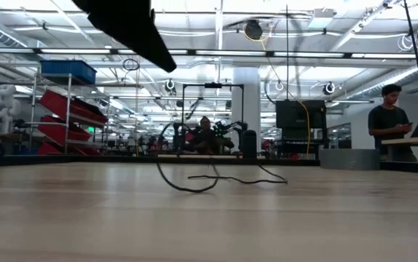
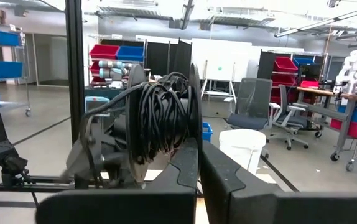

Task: Coil cords
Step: Coil the black wire onto the spool

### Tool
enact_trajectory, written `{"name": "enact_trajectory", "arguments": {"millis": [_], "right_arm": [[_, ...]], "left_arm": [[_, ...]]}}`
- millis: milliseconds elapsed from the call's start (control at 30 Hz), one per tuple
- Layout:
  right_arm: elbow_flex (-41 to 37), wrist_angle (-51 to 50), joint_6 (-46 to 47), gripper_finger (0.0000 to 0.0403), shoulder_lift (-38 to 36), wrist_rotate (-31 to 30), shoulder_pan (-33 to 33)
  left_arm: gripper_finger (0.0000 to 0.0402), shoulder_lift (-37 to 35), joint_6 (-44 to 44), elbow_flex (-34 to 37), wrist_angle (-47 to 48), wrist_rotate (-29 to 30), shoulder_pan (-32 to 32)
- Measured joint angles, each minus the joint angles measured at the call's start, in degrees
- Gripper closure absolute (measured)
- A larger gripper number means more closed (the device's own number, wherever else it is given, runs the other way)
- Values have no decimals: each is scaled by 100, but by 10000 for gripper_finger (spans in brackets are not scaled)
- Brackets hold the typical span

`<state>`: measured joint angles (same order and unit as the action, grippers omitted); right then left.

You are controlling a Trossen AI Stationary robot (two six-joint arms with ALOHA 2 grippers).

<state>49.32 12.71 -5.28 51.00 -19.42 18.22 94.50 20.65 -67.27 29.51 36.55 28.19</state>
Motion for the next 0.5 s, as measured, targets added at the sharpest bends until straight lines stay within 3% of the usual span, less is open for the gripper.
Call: {"name": "enact_trajectory", "arguments": {"millis": [167,267,367,500], "right_arm": [[0,-98,-12,403,0,-161,0],[0,-105,-20,403,0,-210,-2],[0,-94,-35,403,2,-208,0],[0,-54,-30,403,2,-201,0]], "left_arm": [[207,-7,-269,-292,-28,81,84],[205,-7,-355,-571,-170,872,86],[205,-15,-1029,-678,-1187,1439,-16],[205,21,-2500,-599,-3323,1153,-218]]}}
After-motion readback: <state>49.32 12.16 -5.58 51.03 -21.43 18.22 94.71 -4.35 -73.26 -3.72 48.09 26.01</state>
